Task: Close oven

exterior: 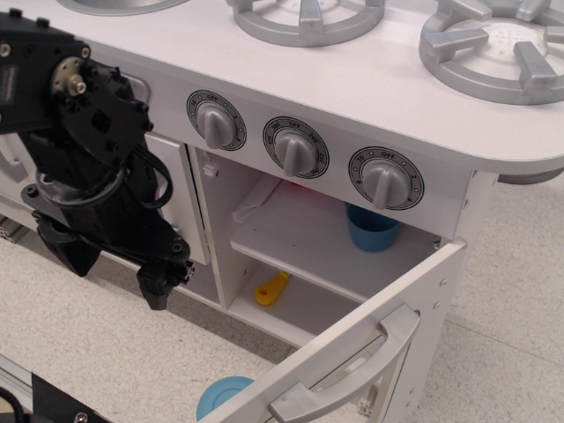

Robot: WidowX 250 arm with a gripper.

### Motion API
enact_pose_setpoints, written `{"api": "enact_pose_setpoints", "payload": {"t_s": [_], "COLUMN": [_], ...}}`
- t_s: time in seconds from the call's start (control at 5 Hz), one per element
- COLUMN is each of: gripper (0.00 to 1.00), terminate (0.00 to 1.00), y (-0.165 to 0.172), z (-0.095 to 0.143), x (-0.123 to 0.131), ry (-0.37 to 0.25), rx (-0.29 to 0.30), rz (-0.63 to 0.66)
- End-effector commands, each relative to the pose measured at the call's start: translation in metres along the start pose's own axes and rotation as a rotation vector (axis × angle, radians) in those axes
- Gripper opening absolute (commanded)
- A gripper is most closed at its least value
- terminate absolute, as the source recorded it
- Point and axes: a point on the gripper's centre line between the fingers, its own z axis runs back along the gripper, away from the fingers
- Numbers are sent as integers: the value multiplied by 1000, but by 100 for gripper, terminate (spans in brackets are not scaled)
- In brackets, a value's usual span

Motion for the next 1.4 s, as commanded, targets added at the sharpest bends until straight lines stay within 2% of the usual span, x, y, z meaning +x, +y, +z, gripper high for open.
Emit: {"api": "enact_pose_setpoints", "payload": {"t_s": [0.0,0.2,0.4,0.6,0.8,1.2], "gripper": [100,100,100,100,100,100], "terminate": [0,0,0,0,0,0], "y": [0,-23,-47,-67,-83,-105], "z": [0,-1,0,3,-4,-21], "x": [0,10,10,3,-8,-24], "ry": [0,38,-2,-21,-39,-48], "rx": [0,-56,-99,-166,-180,-178], "rz": [0,-96,-172,-248,-331,-370]}}
